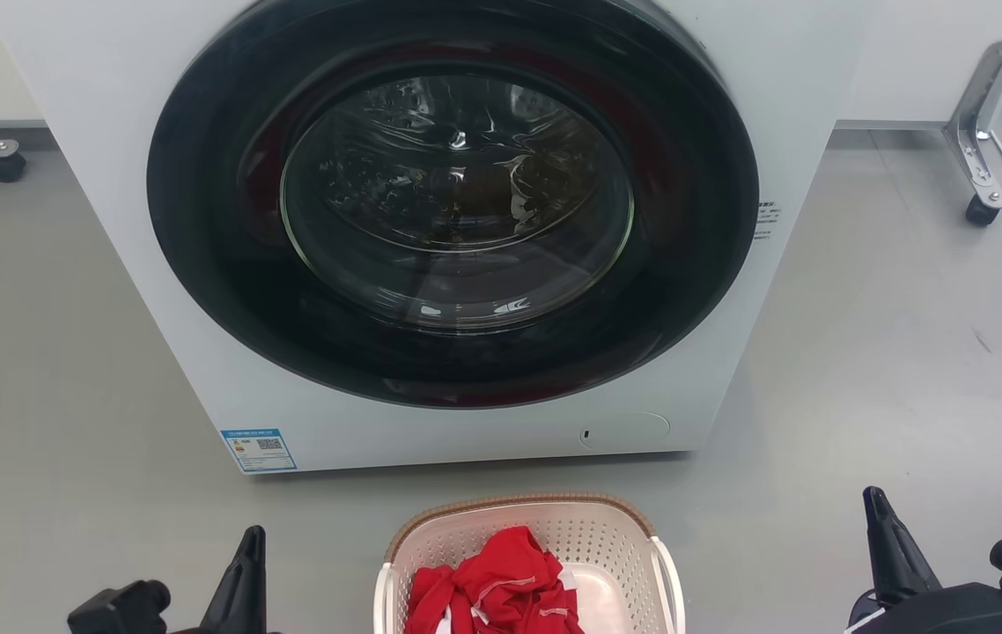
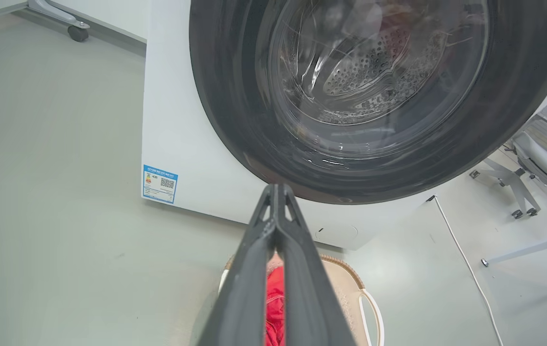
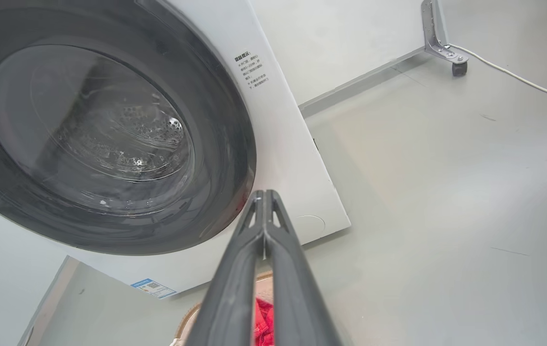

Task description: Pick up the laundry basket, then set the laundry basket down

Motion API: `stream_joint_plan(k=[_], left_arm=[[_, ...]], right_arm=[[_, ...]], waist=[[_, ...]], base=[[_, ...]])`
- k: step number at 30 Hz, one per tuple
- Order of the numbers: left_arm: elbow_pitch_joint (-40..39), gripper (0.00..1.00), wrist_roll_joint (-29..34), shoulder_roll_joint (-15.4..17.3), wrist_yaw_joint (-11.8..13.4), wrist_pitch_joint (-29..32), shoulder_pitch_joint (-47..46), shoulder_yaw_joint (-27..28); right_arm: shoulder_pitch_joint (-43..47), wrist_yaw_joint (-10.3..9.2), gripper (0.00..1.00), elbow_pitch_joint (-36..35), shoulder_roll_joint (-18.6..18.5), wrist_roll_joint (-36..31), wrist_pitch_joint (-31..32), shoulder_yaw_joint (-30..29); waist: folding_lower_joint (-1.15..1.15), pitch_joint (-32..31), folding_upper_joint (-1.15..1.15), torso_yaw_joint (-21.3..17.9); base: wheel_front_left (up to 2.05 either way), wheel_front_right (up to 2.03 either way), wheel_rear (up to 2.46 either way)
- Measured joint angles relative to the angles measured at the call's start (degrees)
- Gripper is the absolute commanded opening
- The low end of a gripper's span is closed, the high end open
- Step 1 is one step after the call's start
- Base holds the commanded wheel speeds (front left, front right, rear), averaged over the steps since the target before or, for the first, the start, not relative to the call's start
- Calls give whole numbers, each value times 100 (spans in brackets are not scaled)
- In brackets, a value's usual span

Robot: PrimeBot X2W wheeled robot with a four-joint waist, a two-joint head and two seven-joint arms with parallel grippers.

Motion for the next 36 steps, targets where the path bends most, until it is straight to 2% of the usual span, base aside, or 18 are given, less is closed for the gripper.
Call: stream_joint_plan(k=[36], left_arm=[[604,0,-2770,-236,-526,422,-446,701]], right_arm=[[-321,516,0,535,519,2460,588,-942]], waist=[[0,-52,0,-67]], base=[[0,0,0]])
